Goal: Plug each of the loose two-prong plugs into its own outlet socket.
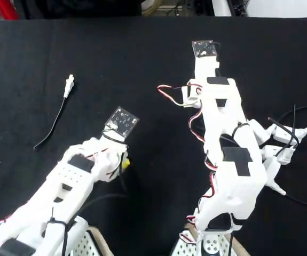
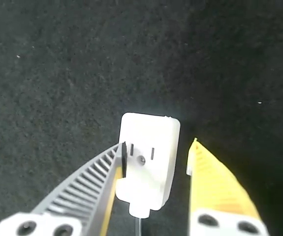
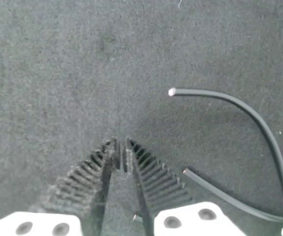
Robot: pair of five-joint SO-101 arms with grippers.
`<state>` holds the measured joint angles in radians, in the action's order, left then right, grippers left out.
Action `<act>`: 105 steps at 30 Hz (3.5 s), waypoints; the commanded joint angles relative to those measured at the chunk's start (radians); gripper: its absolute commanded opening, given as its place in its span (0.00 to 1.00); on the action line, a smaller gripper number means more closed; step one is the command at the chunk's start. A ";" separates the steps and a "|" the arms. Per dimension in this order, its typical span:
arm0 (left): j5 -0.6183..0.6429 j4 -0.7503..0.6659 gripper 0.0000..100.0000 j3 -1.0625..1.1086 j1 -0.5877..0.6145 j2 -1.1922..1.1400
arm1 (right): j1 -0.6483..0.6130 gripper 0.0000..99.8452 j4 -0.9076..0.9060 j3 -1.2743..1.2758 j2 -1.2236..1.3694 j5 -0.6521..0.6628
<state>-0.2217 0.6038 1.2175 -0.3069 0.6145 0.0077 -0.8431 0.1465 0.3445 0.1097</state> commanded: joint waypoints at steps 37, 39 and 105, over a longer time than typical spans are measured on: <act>-0.265 0.261 0.22 -0.277 0.068 -0.327 | -0.011 0.01 0.015 -0.010 -0.007 0.002; -0.267 0.259 0.20 -0.272 0.085 -0.319 | -0.011 0.01 0.015 -0.010 -0.007 0.002; -0.215 0.287 0.26 -0.041 0.618 0.664 | -0.072 0.01 -0.031 -0.015 -0.030 0.002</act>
<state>-0.4856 1.0134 1.0426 0.2025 1.0595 -0.0276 -0.8447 0.1465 0.3445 0.1097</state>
